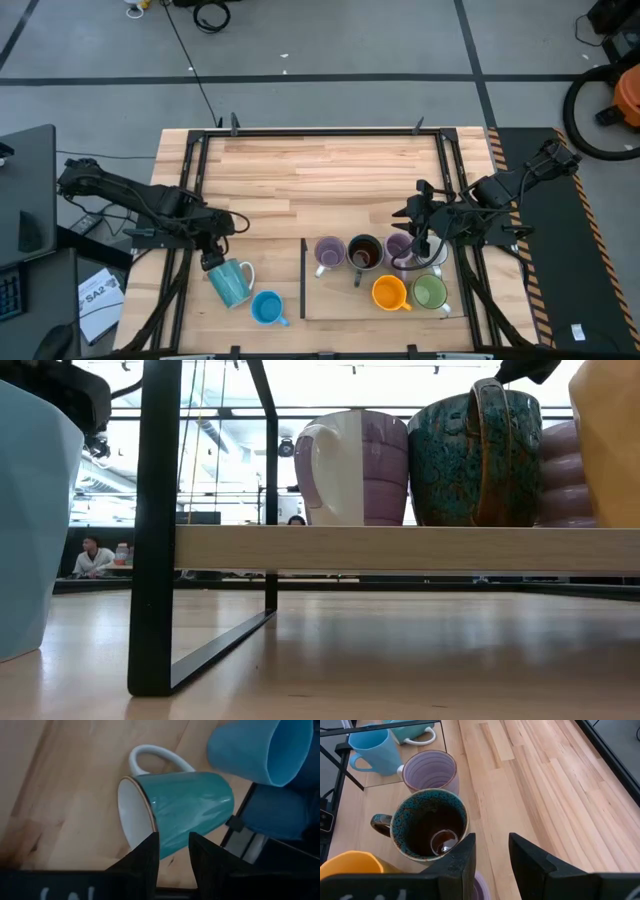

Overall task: Place coffee mugs
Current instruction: Put the light green mug on the shelf aligned with the blue mug

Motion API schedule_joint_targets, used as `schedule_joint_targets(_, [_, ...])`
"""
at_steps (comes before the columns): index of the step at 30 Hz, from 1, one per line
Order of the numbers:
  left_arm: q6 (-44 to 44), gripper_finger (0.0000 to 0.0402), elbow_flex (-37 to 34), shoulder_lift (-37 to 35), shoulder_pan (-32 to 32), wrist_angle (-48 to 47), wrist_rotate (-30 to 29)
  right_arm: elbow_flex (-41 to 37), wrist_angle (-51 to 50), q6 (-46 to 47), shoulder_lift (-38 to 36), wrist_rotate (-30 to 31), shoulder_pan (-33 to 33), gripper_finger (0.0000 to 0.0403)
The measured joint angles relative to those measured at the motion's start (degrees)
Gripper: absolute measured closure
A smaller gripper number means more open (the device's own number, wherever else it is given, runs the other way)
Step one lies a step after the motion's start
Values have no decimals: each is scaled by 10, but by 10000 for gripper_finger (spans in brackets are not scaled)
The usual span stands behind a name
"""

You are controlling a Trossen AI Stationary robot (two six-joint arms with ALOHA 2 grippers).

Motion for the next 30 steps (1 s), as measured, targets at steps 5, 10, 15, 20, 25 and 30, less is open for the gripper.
schedule_joint_targets(5, [-10,290,-29,-1,0,22,5,0,1,0,0,0,0,281])
schedule_joint_targets(10, [-24,290,-44,-1,0,34,5,0,2,0,0,0,0,281])
schedule_joint_targets(15, [-34,290,-61,-1,0,63,5,0,2,0,0,-1,0,281])
schedule_joint_targets(20, [-39,290,-74,-1,0,81,7,0,2,0,0,-1,0,281])
schedule_joint_targets(25, [-39,290,-75,-1,0,92,7,0,2,0,0,-1,0,281])
schedule_joint_targets(30, [-39,290,-74,-1,0,100,7,0,2,0,0,-1,0,281])
